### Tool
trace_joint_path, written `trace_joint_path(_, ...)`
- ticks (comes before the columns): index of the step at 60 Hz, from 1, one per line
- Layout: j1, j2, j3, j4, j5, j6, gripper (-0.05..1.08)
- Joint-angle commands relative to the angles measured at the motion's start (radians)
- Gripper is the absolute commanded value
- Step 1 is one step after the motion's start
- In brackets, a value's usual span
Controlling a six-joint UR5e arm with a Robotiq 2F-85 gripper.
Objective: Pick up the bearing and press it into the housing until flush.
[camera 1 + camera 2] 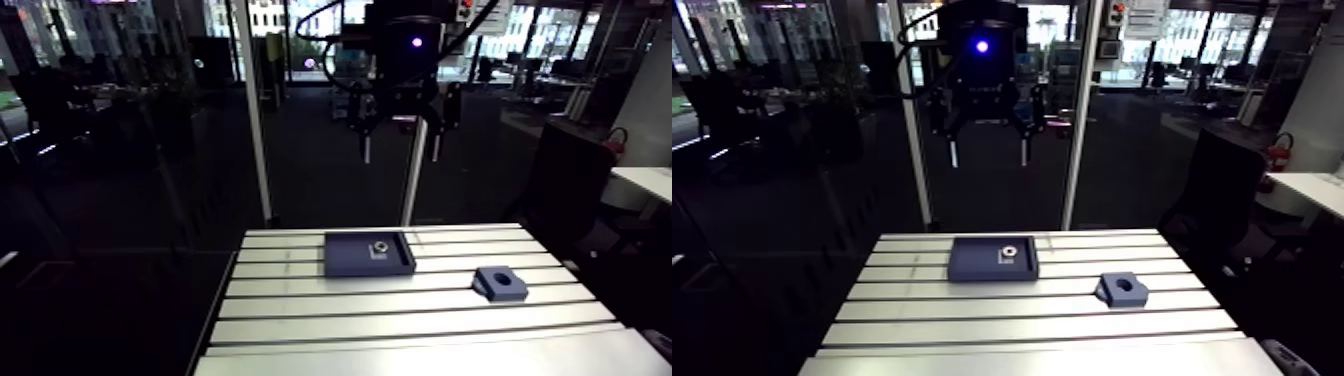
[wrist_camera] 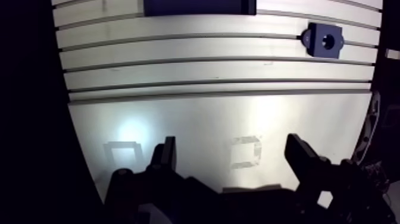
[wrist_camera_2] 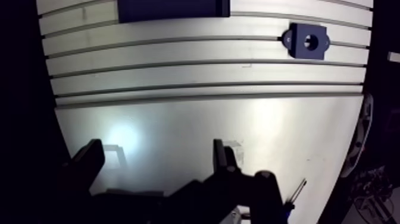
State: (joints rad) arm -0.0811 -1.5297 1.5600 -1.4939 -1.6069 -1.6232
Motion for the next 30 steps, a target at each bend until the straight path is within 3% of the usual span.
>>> trace_joint_path(1,0.001,0.0,0.005,0.001,0.0,-0.001,0.01)
trace_joint_path(19,0.001,0.014,0.0,-0.053,-0.001,-0.002,0.01)
trace_joint_path(30,-0.006,0.079,-0.039,-0.081,-0.003,-0.009,0.01)
